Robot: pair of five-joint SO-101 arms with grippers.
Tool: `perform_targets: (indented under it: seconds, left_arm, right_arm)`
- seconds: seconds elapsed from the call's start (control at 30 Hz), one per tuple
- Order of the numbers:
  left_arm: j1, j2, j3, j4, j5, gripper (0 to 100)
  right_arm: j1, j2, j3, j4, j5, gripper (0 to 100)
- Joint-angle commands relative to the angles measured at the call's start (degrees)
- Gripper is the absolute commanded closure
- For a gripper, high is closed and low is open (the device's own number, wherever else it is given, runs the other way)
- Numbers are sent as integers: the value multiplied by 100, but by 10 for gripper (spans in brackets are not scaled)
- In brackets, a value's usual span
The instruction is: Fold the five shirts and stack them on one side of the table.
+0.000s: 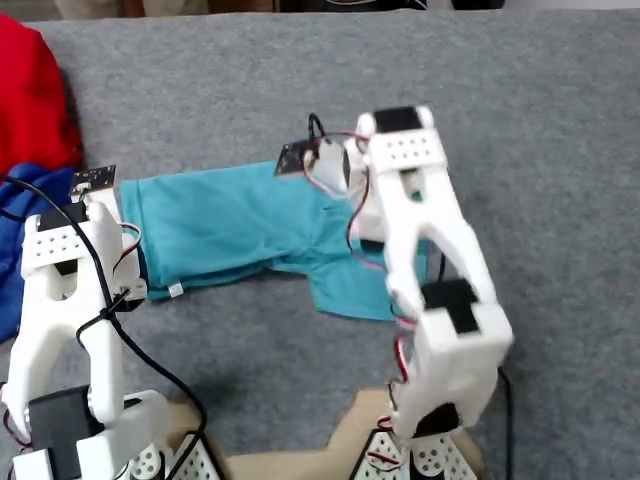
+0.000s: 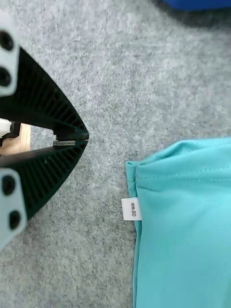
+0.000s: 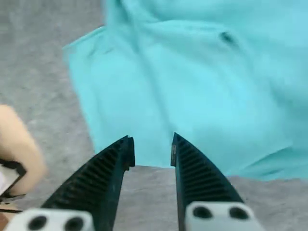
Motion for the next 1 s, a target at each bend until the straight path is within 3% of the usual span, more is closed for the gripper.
perform_targets:
  seconds: [0.0,0.2,0.4,0.77,0.97]
  left_arm:
    - [-18,-4,-290,26,-62,980]
    - [-18,-4,-290,26,-62,980]
    - [-18,-4,-281,26,-62,980]
    - [-18,4,-246,26,-97,980]
    - [-53,4,-237,26,-378,980]
  right_arm:
    - [-233,-1200,1684,-527,-35,860]
    - [-567,-2149,3873,-1609,-211,844]
    - [-593,-2273,4848,-2356,-404,775]
    - [-585,-1490,5103,-3024,-404,776]
    - [-585,-1209,4980,-2963,-404,902]
